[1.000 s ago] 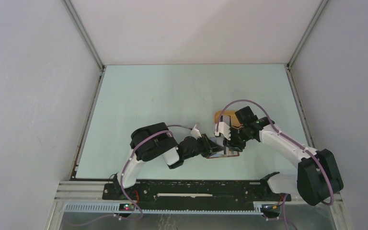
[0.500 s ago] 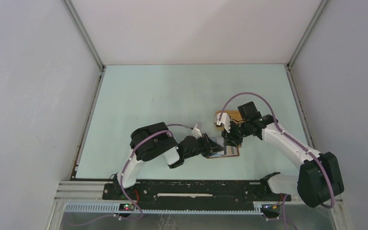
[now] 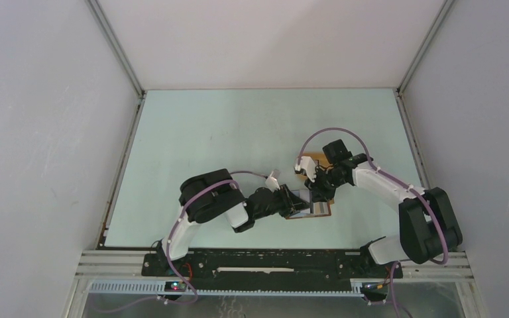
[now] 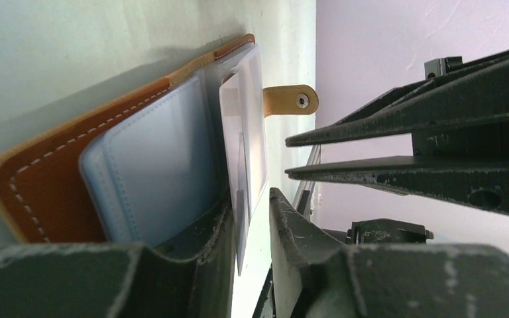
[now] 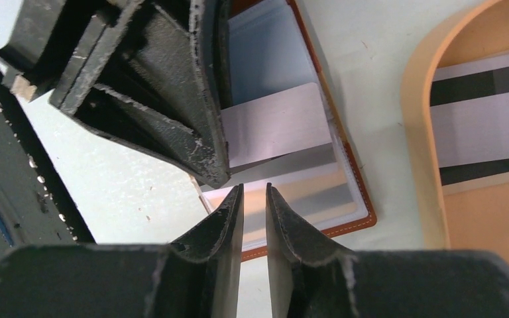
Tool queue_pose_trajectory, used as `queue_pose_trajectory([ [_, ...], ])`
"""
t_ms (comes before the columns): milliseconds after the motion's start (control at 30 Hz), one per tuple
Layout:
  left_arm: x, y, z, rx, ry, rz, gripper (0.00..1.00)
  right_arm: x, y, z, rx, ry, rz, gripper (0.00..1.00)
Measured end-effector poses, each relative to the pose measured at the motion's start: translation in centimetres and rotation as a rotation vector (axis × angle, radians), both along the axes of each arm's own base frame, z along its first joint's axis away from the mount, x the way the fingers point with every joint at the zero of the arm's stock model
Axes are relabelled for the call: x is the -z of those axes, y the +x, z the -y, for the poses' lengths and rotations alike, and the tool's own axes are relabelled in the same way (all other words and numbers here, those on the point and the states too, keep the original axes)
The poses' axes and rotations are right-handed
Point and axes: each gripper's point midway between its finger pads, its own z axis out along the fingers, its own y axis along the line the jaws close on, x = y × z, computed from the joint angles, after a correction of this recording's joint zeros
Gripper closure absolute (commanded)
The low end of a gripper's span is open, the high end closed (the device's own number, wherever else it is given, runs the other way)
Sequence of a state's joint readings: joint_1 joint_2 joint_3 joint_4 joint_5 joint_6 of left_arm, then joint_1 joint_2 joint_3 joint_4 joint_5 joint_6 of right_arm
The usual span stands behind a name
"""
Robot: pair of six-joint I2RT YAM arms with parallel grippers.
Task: Put the credit cards into the card holder
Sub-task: Insert the credit card into the card holder.
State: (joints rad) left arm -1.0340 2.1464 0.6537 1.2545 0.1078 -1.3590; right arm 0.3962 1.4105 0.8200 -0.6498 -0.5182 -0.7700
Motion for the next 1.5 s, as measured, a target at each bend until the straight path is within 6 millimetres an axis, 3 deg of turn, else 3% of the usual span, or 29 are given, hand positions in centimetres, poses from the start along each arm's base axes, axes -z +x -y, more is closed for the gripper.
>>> queue_pose_trajectory([
  [300, 0.0, 0.0, -0.1, 0.005, 0.02, 0.012, 0.7, 0.7, 0.3, 0.3, 0.025, -0.032, -0.025, 0.73],
  [633, 0.0, -0.1, -0.3, 0.018, 0.066, 0.045, 0.66, 0.1, 0.4, -0.2, 0.046, 0.014, -0.046, 0.71],
  [1133, -0.8, 0.0, -0.5, 0.03, 0.099, 0.087, 0.5, 0.5, 0.6, 0.0, 0.096, 0.026, -0.11, 0.72],
  [1200, -0.9, 0.1, -0.6, 0.032, 0.108, 0.093, 0.46, 0.5, 0.7, 0.2, 0.105, 0.028, -0.111, 0.72],
  [1233, -0.8, 0.1, -0.7, 0.033, 0.113, 0.095, 0.31, 0.5, 0.8, 0.2, 0.107, 0.028, -0.112, 0.72],
  [1267, -0.9, 0.1, -0.7, 0.034, 0.116, 0.098, 0.04, 0.5, 0.8, 0.3, 0.109, 0.028, -0.113, 0.72],
  [1400, -3.8, 0.4, -0.3, 0.029, 0.055, 0.148, 0.0, 0.9, 0.9, 0.4, 0.117, 0.02, -0.126, 0.72],
  [1500, -3.2, 0.4, -0.6, 0.031, 0.087, 0.145, 0.0, 1.2, 0.9, 0.5, 0.12, 0.014, -0.137, 0.73],
])
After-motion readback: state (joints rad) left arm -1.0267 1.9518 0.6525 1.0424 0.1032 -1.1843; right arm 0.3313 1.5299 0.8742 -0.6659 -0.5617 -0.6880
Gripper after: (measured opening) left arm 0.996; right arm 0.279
